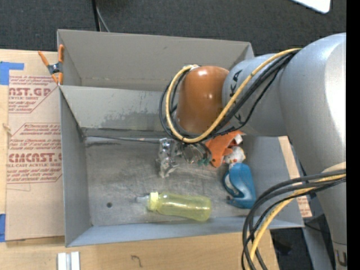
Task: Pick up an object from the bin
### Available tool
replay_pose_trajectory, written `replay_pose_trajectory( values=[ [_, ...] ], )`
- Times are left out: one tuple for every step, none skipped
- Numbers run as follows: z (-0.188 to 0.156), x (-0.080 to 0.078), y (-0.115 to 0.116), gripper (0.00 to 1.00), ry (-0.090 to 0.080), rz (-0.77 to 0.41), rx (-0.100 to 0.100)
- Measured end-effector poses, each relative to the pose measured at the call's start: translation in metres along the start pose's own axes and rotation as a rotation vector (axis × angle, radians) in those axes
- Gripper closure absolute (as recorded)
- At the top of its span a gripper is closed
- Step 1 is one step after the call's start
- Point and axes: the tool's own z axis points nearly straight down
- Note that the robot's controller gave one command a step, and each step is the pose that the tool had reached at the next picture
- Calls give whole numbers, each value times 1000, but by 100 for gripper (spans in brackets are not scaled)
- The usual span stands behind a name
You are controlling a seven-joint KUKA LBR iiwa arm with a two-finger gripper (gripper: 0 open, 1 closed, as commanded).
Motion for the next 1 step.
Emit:
replay_pose_trajectory(
  values=[
    [0, 0, 0, 100, 0, 0, 0]
  ],
)
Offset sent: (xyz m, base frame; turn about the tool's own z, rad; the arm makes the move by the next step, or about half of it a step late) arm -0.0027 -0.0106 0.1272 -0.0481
